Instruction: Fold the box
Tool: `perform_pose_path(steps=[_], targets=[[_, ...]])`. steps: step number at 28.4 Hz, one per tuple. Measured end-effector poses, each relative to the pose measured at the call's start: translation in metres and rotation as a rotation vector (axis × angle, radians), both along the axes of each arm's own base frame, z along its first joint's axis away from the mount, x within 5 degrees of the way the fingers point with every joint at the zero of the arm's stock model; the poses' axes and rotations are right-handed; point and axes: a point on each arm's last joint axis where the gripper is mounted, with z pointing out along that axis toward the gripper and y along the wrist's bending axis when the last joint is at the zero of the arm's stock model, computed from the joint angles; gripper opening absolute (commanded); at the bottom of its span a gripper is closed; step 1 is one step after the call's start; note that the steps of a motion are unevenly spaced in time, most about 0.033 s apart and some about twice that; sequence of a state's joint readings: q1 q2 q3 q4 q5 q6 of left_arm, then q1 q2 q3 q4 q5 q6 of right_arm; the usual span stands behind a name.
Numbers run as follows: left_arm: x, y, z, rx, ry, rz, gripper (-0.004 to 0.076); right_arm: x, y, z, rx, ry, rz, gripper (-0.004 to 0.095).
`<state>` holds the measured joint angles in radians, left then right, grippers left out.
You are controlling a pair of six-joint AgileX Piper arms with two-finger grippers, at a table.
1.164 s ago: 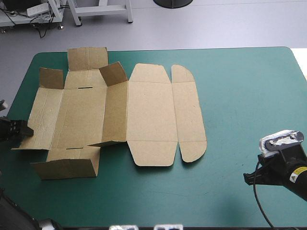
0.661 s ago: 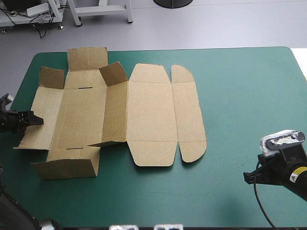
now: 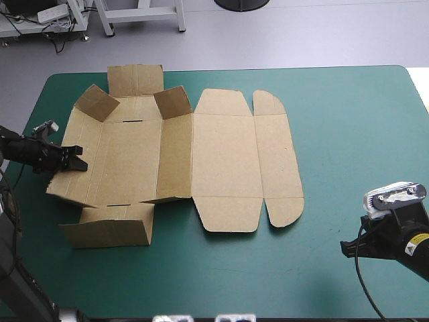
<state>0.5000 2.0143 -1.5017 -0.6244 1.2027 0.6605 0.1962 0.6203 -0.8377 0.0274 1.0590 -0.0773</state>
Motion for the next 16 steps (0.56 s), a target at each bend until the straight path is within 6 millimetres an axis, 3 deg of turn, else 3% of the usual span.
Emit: perform_pose_path(steps=[6, 8, 12, 16], targets=[[0.009, -0.033, 0.014, -0.02, -0.083, -0.101, -0.0003, 0.0, 0.0, 0.0, 0.0, 0.0, 0.0, -0.002], [0.011, -0.048, 0.027, -0.018, -0.131, -0.145, -0.0003, 0.0, 0.0, 0.0, 0.0, 0.0, 0.0, -0.002], [0.014, -0.077, 0.071, 0.042, -0.25, -0.248, -0.0003, 0.0, 0.0, 0.0, 0.0, 0.0, 0.0, -0.002], [0.014, -0.109, 0.133, 0.137, -0.426, -0.372, -0.0003, 0.0, 0.0, 0.0, 0.001, -0.004, 0.0, -0.002]])
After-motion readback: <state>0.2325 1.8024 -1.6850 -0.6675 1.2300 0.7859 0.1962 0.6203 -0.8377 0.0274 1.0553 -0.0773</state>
